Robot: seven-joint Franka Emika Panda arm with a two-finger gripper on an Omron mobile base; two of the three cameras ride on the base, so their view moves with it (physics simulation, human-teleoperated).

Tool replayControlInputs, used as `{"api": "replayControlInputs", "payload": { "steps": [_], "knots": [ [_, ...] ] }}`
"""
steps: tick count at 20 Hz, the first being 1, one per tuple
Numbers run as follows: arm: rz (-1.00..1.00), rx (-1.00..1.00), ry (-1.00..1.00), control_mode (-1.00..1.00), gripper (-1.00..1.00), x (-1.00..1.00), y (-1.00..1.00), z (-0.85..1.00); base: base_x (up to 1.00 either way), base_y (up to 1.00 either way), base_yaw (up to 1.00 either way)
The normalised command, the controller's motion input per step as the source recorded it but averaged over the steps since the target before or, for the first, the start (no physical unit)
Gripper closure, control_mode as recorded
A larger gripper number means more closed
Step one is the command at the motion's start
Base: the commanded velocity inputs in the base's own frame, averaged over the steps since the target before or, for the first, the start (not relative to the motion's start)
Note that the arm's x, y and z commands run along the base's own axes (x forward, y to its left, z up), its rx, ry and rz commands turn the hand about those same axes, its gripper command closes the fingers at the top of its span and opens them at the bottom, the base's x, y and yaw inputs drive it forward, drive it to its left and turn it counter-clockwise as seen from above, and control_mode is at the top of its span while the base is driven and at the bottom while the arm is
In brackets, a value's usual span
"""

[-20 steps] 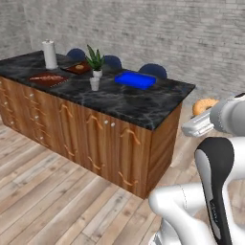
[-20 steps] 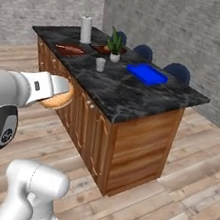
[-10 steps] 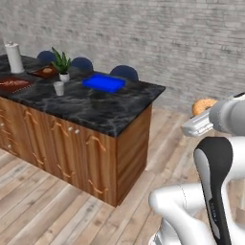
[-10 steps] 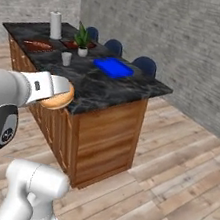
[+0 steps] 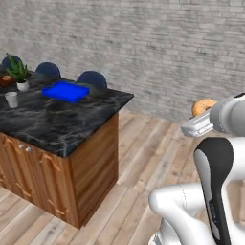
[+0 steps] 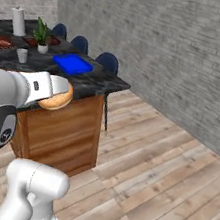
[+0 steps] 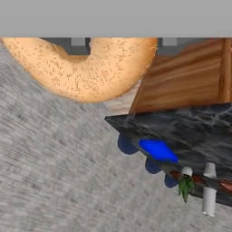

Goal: Take the donut and cupcake from the fridge and place them on the empty tray on the dining counter.

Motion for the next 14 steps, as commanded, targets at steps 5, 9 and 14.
{"api": "replayControlInputs", "payload": {
  "steps": [5,9,14],
  "knots": [
    [0.00,0.00,0.00,1.00,1.00,0.00,0.00,0.00,0.74,-1.00,-0.11],
    [0.00,0.00,0.00,1.00,1.00,0.00,0.00,0.00,0.65,-0.97,-0.14],
    [0.00,0.00,0.00,1.00,1.00,0.00,0.00,0.00,0.53,-0.98,-0.14]
  ]
}}
